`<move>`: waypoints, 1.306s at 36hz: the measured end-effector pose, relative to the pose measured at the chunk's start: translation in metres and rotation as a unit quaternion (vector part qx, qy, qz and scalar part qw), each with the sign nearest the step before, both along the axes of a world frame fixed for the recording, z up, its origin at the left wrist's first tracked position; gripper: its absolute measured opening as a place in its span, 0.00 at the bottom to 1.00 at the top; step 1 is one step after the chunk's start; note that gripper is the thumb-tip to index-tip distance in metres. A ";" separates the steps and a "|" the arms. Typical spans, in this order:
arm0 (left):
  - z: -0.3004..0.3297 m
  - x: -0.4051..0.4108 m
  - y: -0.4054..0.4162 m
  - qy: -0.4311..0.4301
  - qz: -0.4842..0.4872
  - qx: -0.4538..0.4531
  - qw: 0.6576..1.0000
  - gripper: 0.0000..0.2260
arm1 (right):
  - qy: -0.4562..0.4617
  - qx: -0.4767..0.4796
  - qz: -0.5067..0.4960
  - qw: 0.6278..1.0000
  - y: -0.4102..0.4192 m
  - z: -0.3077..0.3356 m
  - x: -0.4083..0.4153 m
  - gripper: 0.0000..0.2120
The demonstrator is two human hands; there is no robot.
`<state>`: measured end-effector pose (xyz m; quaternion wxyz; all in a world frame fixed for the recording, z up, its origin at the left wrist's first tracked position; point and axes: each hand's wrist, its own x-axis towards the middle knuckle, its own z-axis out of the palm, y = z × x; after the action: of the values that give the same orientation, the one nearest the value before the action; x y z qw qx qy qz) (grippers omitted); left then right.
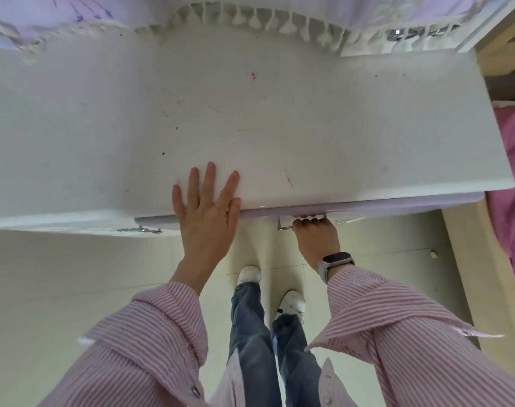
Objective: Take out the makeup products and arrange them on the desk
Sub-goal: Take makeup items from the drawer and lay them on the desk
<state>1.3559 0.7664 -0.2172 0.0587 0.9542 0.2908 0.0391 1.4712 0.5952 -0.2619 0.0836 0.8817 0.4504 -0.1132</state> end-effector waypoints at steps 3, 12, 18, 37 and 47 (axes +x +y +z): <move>0.003 0.000 -0.004 0.006 0.018 -0.019 1.000 0.21 | -0.003 -0.011 0.001 1.000 -0.005 0.001 -0.005 0.12; 0.005 -0.008 -0.017 0.022 0.033 -0.015 0.999 0.21 | 0.091 -0.064 0.013 0.994 -0.036 0.013 -0.034 0.13; 0.001 -0.031 -0.050 -0.006 0.010 -0.029 1.000 0.22 | 0.050 -0.010 0.009 0.999 -0.048 0.011 -0.047 0.12; -0.019 -0.052 -0.079 -0.002 -0.033 -0.023 0.999 0.16 | -0.059 0.199 0.044 0.977 -0.086 0.035 -0.005 0.10; -0.025 -0.057 -0.087 -0.034 -0.041 0.026 0.998 0.09 | -0.065 0.196 0.024 0.978 -0.090 0.032 -0.011 0.11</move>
<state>1.2993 0.6798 -0.2420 0.0459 0.9645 0.2484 0.0770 1.4607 0.5055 -0.2297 -0.0594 0.8755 0.4781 0.0367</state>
